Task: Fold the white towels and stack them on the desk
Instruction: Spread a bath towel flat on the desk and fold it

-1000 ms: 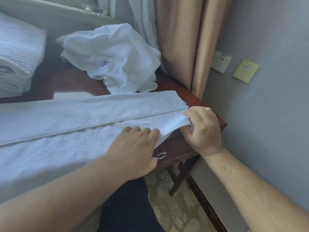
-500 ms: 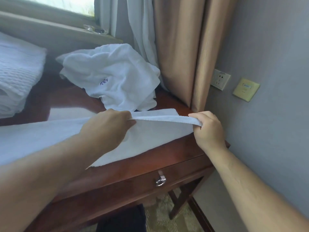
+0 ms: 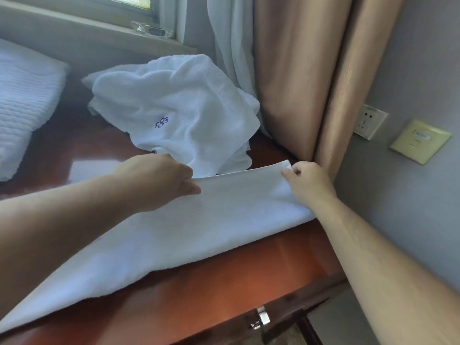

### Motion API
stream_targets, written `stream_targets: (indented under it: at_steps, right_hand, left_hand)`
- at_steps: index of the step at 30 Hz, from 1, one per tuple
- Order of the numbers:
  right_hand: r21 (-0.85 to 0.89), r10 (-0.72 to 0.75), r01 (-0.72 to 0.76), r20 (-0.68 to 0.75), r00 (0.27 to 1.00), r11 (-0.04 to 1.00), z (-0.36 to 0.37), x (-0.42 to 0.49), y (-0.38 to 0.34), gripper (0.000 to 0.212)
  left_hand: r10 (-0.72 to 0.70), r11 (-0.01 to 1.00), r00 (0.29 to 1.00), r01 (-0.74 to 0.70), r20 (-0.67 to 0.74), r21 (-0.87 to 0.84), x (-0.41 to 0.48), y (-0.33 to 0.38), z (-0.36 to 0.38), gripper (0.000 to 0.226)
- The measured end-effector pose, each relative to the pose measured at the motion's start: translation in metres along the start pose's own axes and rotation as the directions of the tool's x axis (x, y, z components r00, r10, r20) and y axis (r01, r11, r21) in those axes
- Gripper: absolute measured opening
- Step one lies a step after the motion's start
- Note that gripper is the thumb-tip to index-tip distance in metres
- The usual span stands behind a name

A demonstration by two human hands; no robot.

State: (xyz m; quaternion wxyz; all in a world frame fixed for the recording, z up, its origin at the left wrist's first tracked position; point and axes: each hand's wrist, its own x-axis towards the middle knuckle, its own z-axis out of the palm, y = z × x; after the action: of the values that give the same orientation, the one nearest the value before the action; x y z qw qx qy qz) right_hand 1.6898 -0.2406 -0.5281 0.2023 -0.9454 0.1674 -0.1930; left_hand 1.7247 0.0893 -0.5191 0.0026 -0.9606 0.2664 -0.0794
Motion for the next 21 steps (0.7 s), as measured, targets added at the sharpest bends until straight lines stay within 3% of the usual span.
stream_targets:
  at_steps: [5,8,10,13,16,18,21]
  right_hand:
    - [-0.103,0.068,-0.065,0.020,0.998,0.992,0.016,-0.004,-0.004,0.025]
    - [-0.220,-0.017,-0.019,-0.163,0.987,0.975,0.018,-0.019,-0.014,0.023]
    - [-0.203,-0.111,0.068,-0.210,0.971,0.977,0.021,-0.035,-0.032,0.019]
    - [-0.051,-0.227,0.223,-0.121,0.966,0.974,0.038,-0.074,-0.079,0.020]
    - [0.097,-0.422,0.417,0.036,0.906,0.904,0.057,-0.122,-0.139,0.027]
    - [0.235,-0.528,0.488,0.155,0.835,0.841,0.062,-0.151,-0.180,0.026]
    - [0.385,-0.686,0.576,0.287,0.669,0.721,0.068,-0.192,-0.229,0.020]
  left_hand:
    - [-0.027,0.997,0.999,0.030,0.040,-0.069,0.005,-0.008,0.017,0.047]
    - [-0.012,0.995,0.999,0.016,0.041,-0.102,-0.005,-0.015,0.024,0.041]
    - [-0.048,0.984,0.999,0.052,0.024,-0.168,-0.023,-0.024,0.025,0.039]
    - [-0.136,0.962,0.991,0.133,0.002,-0.239,-0.066,-0.045,0.020,0.044]
    - [-0.213,0.931,0.977,0.209,0.018,-0.300,-0.127,-0.071,0.008,0.046]
    - [-0.265,0.906,0.963,0.263,0.039,-0.332,-0.172,-0.086,-0.002,0.043]
    - [-0.322,0.884,0.944,0.326,0.069,-0.335,-0.235,-0.102,-0.014,0.035]
